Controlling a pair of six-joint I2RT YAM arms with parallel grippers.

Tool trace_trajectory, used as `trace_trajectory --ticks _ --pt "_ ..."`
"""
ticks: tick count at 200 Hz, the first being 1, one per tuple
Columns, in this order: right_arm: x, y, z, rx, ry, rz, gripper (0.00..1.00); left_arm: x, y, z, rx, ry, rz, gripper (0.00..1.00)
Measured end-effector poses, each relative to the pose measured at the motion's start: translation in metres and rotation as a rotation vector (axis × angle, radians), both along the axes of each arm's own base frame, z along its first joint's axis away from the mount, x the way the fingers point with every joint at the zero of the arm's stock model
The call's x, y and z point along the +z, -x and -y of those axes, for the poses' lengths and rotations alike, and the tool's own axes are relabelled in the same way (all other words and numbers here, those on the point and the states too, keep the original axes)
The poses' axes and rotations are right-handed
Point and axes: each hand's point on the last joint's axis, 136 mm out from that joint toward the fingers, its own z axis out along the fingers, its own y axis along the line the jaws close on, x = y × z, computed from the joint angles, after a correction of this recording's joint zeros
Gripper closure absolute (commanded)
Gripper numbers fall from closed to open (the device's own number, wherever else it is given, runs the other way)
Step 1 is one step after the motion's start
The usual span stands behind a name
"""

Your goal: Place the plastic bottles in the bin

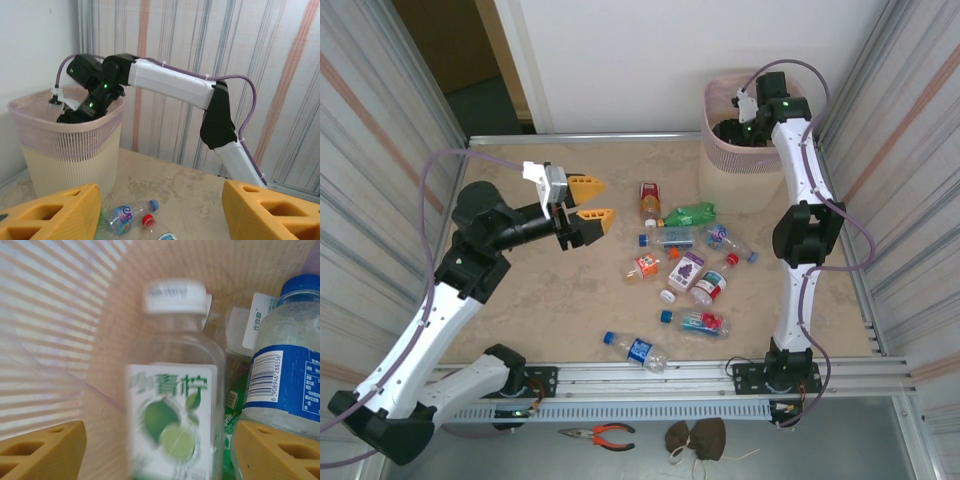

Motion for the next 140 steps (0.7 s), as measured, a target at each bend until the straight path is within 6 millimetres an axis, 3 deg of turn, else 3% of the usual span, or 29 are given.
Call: trace_trajectory --ticks 39,77,112,140 --pt "0.017 0.003 0.004 -0.011 0.007 0.033 0.21 -0.017 -0.01 0.0 0.035 0.003 -0.108 0.36" --pt "0.063 0.015 0.012 -0.048 0.02 0.121 0.22 -0.045 -0.027 -0.006 0.136 0.015 -0.313 0.38" --pt "0.116 0.036 0.017 -0.082 0.012 0.222 0.23 -0.113 -0.051 -0.027 0.366 0.024 -0.67 0.43" --pt "0.151 0.063 0.02 -0.097 0.003 0.293 0.23 -0.169 -0.055 -0.051 0.586 0.027 -0.984 0.43"
